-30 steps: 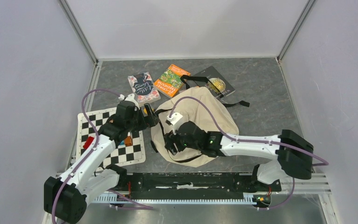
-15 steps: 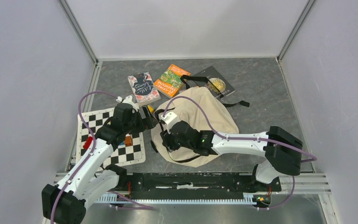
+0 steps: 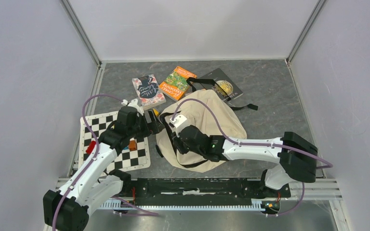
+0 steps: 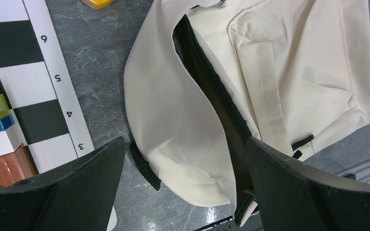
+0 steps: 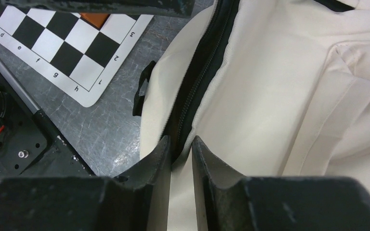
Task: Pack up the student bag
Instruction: Adjust the student bag at the center of the board, then pick up the book from the center of the board.
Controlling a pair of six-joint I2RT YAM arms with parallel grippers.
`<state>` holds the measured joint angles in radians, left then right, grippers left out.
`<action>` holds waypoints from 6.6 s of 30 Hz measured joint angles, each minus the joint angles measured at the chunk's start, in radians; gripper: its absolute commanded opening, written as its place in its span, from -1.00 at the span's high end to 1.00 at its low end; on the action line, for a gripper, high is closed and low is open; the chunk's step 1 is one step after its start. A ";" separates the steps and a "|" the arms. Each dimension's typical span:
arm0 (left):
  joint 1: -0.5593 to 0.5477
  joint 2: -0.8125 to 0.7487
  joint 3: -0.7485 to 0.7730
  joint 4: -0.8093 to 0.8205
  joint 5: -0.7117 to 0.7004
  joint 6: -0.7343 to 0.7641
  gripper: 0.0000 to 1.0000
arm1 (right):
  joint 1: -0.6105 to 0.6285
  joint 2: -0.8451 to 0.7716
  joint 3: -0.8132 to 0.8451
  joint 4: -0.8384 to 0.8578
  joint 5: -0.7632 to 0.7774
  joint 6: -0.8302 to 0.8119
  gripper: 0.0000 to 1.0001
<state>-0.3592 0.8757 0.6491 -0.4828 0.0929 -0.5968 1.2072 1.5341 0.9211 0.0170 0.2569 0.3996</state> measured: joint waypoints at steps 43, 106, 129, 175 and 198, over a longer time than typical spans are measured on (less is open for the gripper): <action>-0.087 0.159 -0.014 0.010 0.064 0.042 0.96 | -0.216 -0.277 -0.070 -0.426 0.742 -0.204 1.00; 0.045 0.190 0.314 -0.165 0.119 0.095 -0.99 | -0.568 -0.508 -0.261 -0.352 0.016 -0.240 0.49; 0.423 1.020 0.705 0.149 0.096 0.071 -0.63 | -0.568 -0.367 -0.458 -0.132 0.053 -0.180 1.00; 0.476 0.672 0.454 0.412 0.355 -0.052 0.96 | -0.569 -0.521 -0.413 -0.268 -0.085 -0.187 -0.85; 0.381 0.169 0.300 0.317 0.467 0.016 0.96 | -0.569 -0.539 -0.155 -0.292 -0.260 -0.175 -0.96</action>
<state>0.0223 1.0451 0.9489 -0.1654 0.5598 -0.5808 0.6384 0.9951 0.7658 -0.2752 -0.0029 0.2241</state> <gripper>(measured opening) 0.063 0.979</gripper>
